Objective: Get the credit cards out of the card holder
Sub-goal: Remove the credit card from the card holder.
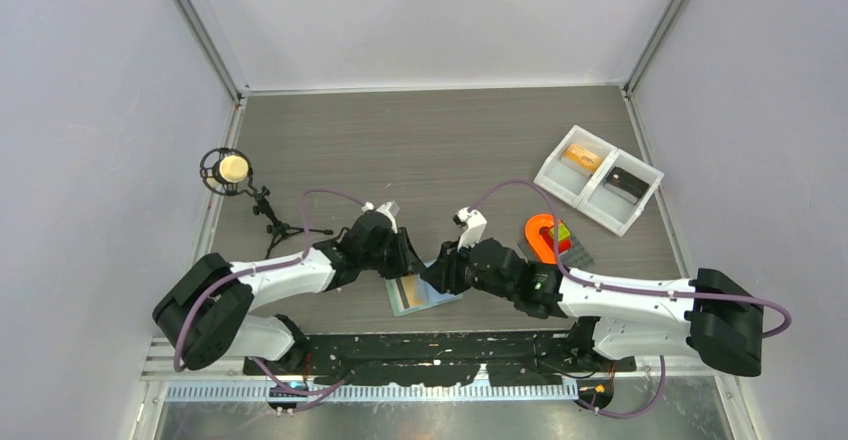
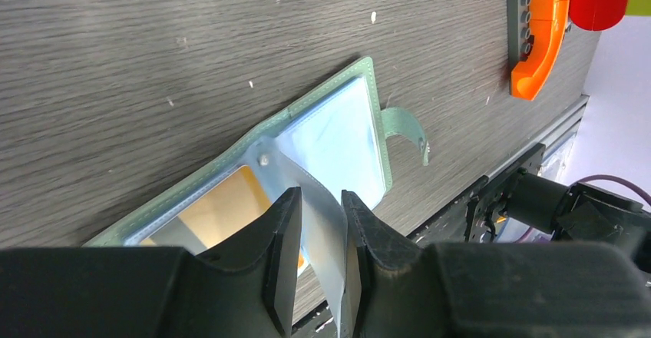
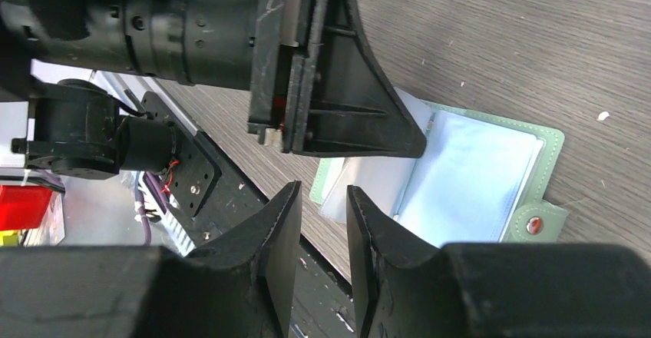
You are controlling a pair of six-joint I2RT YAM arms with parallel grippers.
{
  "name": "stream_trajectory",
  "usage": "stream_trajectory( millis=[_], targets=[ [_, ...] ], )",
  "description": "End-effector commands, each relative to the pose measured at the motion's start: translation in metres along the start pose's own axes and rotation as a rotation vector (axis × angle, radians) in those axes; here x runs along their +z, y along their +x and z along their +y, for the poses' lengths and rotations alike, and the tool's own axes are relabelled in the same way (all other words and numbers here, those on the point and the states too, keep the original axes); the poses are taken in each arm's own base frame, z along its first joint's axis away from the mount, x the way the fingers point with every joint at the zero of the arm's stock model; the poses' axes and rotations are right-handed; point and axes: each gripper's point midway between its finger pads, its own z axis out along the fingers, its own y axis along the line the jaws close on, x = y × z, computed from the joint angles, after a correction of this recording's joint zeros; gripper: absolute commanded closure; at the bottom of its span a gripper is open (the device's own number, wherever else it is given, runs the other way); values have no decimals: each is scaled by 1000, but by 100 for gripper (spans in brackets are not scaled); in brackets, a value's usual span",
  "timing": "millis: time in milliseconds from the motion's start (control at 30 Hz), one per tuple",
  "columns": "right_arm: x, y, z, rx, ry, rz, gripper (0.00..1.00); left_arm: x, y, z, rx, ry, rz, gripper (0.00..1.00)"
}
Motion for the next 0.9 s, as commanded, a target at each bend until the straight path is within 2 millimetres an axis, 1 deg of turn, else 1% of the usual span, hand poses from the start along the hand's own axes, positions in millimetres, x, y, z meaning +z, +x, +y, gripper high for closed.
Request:
stream_trajectory(
  millis=[0,133,233,367,567,700,800,867],
  targets=[
    [-3,-7,15,-49,-61,-29,64,6,-9,-27,0,104,-9,72],
    [-3,1,18,-79,-69,-8,63,11,-7,-35,3,119,11,70],
    [-4,4,21,-102,-77,-1,63,15,-3,-36,1,116,28,70],
    [-7,6,24,-123,-82,4,63,16,-2,-42,2,131,30,68],
    [-14,1,22,-126,-74,-19,63,7,-3,-48,15,128,15,64],
    [-19,-2,19,-117,-64,-39,63,1,0,-50,26,123,11,59],
    [-22,-4,17,-113,-59,-54,63,0,4,-49,29,118,11,56],
    [-23,-6,17,-111,-58,-62,63,3,9,-52,34,126,24,56]
  ],
)
